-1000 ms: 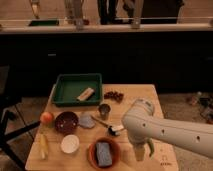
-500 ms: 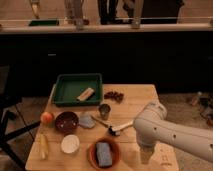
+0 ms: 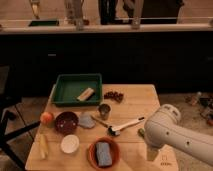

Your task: Place pepper in metal cup

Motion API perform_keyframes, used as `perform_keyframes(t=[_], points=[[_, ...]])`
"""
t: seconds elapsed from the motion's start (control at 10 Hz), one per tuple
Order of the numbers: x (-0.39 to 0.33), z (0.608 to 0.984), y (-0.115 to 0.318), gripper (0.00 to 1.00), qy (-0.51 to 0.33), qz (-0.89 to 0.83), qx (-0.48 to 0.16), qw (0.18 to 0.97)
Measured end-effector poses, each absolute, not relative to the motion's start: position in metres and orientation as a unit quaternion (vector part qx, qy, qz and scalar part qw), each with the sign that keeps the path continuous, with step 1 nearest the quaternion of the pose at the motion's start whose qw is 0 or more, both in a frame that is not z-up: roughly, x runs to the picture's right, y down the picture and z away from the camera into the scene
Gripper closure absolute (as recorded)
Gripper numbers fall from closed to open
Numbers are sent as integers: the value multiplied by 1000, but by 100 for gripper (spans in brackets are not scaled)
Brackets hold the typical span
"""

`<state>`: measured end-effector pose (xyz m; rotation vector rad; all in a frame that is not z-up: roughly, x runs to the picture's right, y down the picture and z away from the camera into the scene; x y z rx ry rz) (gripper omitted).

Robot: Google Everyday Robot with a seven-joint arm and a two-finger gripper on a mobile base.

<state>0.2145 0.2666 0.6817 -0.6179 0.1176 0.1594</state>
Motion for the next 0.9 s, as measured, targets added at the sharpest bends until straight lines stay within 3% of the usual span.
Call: perform_keyframes(t=[0.9], points=[[231,700,254,20,52,89,-257,961]])
